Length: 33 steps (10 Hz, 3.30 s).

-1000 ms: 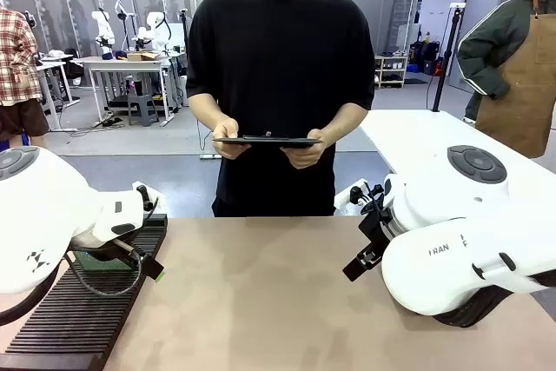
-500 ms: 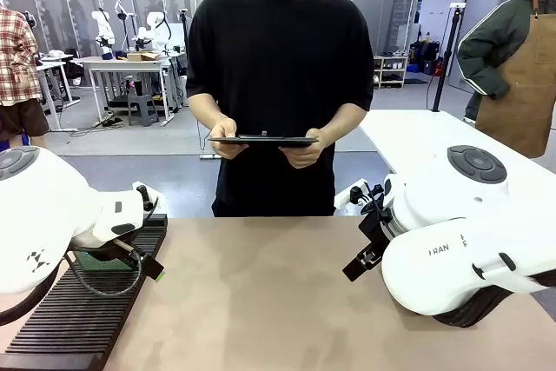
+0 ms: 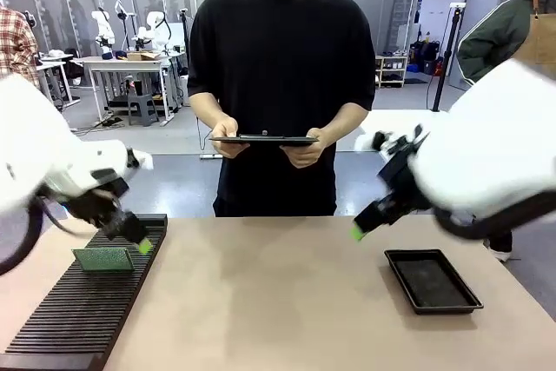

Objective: Inspect the PCB.
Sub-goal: Pick up the Blank PCB and present it to the human.

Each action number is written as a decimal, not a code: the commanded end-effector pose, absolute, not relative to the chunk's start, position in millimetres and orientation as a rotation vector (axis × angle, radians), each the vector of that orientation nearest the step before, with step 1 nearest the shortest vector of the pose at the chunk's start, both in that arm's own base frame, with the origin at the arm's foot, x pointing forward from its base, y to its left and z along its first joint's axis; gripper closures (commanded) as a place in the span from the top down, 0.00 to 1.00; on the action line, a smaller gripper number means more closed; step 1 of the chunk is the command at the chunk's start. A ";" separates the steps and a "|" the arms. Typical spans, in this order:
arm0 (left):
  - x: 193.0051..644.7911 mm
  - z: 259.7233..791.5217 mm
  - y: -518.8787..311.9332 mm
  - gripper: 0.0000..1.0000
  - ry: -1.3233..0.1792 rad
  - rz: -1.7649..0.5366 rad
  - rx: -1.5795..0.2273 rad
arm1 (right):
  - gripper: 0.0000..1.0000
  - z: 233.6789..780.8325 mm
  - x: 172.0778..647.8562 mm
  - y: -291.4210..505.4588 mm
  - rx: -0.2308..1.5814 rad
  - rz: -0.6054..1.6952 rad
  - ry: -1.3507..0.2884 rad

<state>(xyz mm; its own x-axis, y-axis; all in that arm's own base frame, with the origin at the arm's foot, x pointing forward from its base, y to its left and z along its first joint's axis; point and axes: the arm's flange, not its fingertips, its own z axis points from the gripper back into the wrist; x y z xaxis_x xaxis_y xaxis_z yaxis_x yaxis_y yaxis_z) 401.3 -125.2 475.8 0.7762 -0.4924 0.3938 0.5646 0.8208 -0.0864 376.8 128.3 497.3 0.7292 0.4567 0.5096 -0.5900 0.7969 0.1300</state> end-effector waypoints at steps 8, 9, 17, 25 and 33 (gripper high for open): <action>279.0 574.7 100.6 1.00 -0.507 -0.159 -0.908 | 1.00 559.1 240.8 -88.3 0.815 0.151 -0.535; 264.8 569.5 111.1 1.00 -0.523 -0.122 -0.896 | 1.00 555.4 225.8 -97.5 0.829 0.104 -0.571; 254.3 565.0 130.9 1.00 -0.539 -0.065 -0.884 | 1.00 570.7 223.6 -117.3 0.810 0.068 -0.582; 299.4 632.2 47.2 1.00 -0.454 -0.656 0.054 | 1.00 570.7 223.6 -117.3 0.810 0.068 -0.582; 364.5 558.6 -20.1 1.00 -0.412 -1.250 0.268 | 1.00 570.7 223.6 -117.3 0.810 0.068 -0.582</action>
<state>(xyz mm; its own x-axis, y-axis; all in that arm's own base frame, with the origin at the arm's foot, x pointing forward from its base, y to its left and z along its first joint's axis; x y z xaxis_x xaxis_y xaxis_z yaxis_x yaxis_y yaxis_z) 368.7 -24.9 554.1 0.2572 -0.9631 0.0790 0.8639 0.2658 0.4277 224.5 -118.0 571.1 0.8447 -0.1696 0.5077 -0.2610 0.6975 0.6674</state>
